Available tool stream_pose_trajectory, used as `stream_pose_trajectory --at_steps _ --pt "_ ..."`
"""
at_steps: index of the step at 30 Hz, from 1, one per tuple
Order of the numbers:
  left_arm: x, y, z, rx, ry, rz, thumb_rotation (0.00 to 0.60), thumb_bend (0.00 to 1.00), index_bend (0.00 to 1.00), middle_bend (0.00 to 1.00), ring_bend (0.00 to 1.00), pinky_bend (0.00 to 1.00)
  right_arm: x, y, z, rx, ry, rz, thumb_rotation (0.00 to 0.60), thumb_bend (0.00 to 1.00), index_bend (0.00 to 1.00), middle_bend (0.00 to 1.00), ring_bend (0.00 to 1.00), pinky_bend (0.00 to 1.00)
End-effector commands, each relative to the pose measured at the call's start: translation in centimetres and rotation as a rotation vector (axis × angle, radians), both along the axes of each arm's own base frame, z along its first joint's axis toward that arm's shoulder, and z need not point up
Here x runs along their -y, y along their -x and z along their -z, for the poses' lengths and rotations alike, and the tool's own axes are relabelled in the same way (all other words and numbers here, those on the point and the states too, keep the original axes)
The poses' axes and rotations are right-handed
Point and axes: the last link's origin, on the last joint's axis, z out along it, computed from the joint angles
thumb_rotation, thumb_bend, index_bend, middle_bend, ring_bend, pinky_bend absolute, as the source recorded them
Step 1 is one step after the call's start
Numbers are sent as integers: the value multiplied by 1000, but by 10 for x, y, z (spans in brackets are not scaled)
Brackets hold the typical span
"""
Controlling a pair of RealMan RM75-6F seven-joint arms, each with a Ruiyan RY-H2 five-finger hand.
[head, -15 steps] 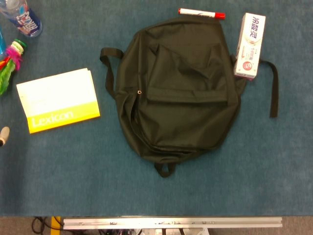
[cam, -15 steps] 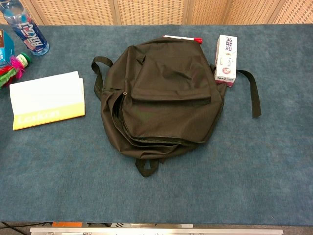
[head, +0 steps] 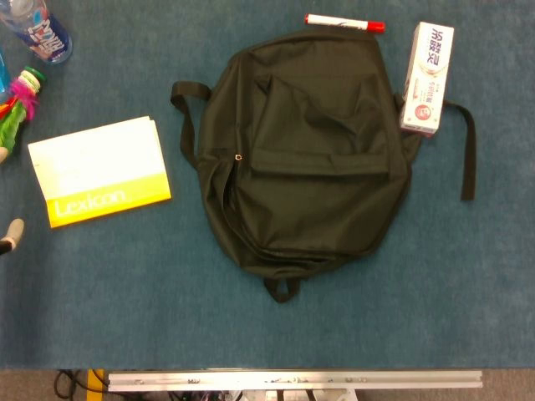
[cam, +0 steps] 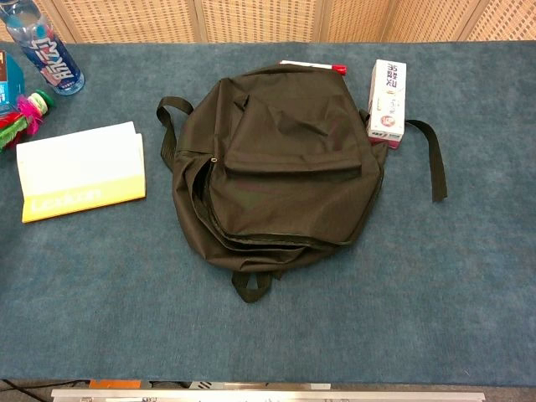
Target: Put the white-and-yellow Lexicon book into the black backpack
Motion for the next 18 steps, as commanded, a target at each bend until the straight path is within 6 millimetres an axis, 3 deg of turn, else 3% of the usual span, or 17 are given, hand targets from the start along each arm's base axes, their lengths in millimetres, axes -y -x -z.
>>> stream_pose_trajectory --at_steps 1,6,18 --pt "-2 -1 4 -18 36 18 600 215 145 102 105 100 3 -2 -2 -1 3 -6 600 77 310 314 189 233" --pt "-10 5 16 -67 90 0 600 215 189 124 109 102 5 -5 -3 8 8 -22 600 77 310 314 189 233" --pt "-26 17 53 -107 203 -48 600 215 186 123 110 102 2 -1 -4 17 2 -17 600 77 310 314 189 233"
